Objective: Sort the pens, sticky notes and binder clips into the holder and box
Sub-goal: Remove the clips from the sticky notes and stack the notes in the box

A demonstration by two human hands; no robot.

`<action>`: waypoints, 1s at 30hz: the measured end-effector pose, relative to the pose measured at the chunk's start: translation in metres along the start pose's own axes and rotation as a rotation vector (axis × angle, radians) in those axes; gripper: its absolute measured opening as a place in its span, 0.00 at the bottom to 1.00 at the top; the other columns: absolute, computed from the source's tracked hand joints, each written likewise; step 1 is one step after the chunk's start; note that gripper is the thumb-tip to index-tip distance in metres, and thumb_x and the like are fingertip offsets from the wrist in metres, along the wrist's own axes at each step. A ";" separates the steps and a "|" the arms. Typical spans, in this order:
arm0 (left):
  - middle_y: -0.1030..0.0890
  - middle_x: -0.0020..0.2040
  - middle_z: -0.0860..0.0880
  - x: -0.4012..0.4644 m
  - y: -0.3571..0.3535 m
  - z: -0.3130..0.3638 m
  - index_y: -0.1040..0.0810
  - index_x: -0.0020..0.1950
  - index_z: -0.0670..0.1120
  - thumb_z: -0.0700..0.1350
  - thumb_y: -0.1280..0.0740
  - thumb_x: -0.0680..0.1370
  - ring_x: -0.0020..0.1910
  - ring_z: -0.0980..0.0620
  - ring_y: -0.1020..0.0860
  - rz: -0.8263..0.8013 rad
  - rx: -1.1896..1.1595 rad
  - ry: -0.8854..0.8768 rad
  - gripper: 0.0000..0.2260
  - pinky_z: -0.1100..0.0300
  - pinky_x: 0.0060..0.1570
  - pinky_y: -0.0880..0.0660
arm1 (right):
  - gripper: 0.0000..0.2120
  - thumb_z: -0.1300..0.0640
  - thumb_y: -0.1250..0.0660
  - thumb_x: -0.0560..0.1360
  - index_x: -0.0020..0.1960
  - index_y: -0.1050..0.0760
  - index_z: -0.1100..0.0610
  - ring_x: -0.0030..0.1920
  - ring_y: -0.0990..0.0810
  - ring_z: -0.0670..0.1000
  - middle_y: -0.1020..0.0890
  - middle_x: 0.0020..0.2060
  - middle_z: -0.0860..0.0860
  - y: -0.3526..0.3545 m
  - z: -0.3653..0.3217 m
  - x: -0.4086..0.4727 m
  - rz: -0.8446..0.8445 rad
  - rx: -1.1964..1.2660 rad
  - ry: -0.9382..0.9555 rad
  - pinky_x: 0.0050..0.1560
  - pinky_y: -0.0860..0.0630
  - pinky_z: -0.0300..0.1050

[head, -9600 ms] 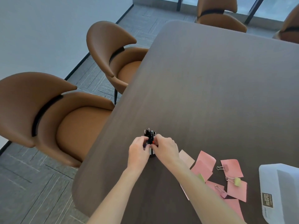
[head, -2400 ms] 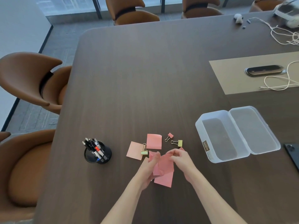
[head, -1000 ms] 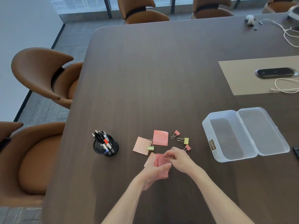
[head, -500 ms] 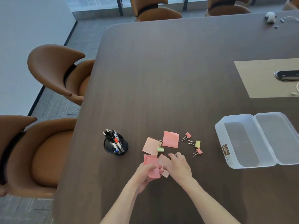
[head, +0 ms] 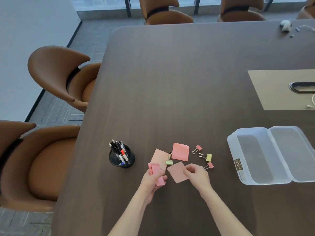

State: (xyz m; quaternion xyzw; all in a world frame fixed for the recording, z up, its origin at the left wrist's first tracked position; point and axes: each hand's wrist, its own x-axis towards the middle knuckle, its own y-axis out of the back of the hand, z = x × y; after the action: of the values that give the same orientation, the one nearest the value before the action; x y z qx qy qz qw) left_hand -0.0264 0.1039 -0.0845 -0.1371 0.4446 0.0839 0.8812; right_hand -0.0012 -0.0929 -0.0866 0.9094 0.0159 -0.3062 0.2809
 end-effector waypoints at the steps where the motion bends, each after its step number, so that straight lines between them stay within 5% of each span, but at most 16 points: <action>1: 0.15 0.57 0.43 0.001 -0.003 0.001 0.24 0.64 0.47 0.44 0.23 0.72 0.53 0.44 0.15 -0.016 0.046 -0.012 0.21 0.48 0.55 0.18 | 0.04 0.58 0.31 0.75 0.46 0.17 0.52 0.47 0.20 0.46 0.15 0.44 0.46 0.009 -0.001 0.000 -0.015 0.152 -0.057 0.40 0.29 0.41; 4: 0.14 0.57 0.46 0.001 -0.015 0.005 0.22 0.65 0.49 0.51 0.22 0.71 0.58 0.44 0.17 -0.106 0.101 -0.032 0.24 0.48 0.58 0.19 | 0.08 0.59 0.26 0.71 0.50 0.19 0.53 0.45 0.19 0.50 0.14 0.46 0.51 0.019 -0.005 0.000 -0.128 0.474 -0.199 0.38 0.31 0.44; 10: 0.18 0.63 0.37 0.004 -0.029 0.014 0.24 0.67 0.42 0.45 0.26 0.76 0.60 0.41 0.17 -0.236 -0.040 0.021 0.21 0.48 0.56 0.19 | 0.07 0.59 0.24 0.69 0.46 0.19 0.57 0.34 0.23 0.47 0.16 0.37 0.50 -0.001 -0.016 -0.004 -0.235 0.404 -0.126 0.31 0.32 0.37; 15: 0.16 0.59 0.38 0.015 -0.025 0.015 0.26 0.68 0.40 0.34 0.35 0.76 0.58 0.40 0.16 -0.189 -0.030 0.038 0.20 0.46 0.55 0.19 | 0.03 0.51 0.26 0.69 0.41 0.17 0.50 0.40 0.20 0.43 0.18 0.36 0.45 -0.011 -0.025 0.006 -0.083 -0.029 0.082 0.38 0.29 0.36; 19: 0.16 0.59 0.36 0.021 -0.022 0.023 0.28 0.69 0.41 0.30 0.42 0.78 0.56 0.38 0.16 -0.185 -0.040 0.043 0.20 0.40 0.60 0.22 | 0.14 0.60 0.33 0.74 0.59 0.22 0.53 0.54 0.25 0.54 0.20 0.54 0.50 -0.014 -0.023 0.043 0.154 -0.454 0.309 0.54 0.27 0.46; 23: 0.16 0.59 0.36 0.027 -0.019 0.026 0.30 0.70 0.43 0.30 0.41 0.77 0.57 0.38 0.16 -0.169 -0.038 0.044 0.22 0.39 0.61 0.22 | 0.32 0.63 0.32 0.72 0.75 0.36 0.55 0.70 0.33 0.59 0.27 0.69 0.52 -0.014 -0.032 0.078 0.091 -0.864 0.420 0.65 0.32 0.51; 26: 0.17 0.60 0.35 0.031 -0.016 0.029 0.29 0.70 0.42 0.31 0.40 0.77 0.57 0.37 0.16 -0.174 -0.066 0.058 0.21 0.39 0.60 0.22 | 0.34 0.64 0.31 0.70 0.74 0.37 0.55 0.66 0.31 0.59 0.24 0.63 0.53 -0.014 -0.039 0.093 0.070 -1.006 0.426 0.62 0.32 0.51; 30: 0.17 0.60 0.36 0.034 -0.013 0.035 0.27 0.69 0.42 0.34 0.38 0.80 0.58 0.38 0.17 -0.174 -0.087 0.071 0.17 0.41 0.60 0.21 | 0.20 0.67 0.36 0.70 0.60 0.26 0.55 0.55 0.27 0.57 0.22 0.53 0.52 -0.014 -0.044 0.099 0.079 -1.040 0.410 0.52 0.33 0.48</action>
State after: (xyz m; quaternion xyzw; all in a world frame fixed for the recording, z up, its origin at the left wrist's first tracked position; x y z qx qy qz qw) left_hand 0.0238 0.1036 -0.0895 -0.2162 0.4579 0.0213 0.8620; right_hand 0.1011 -0.0720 -0.1209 0.6919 0.1850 -0.0640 0.6949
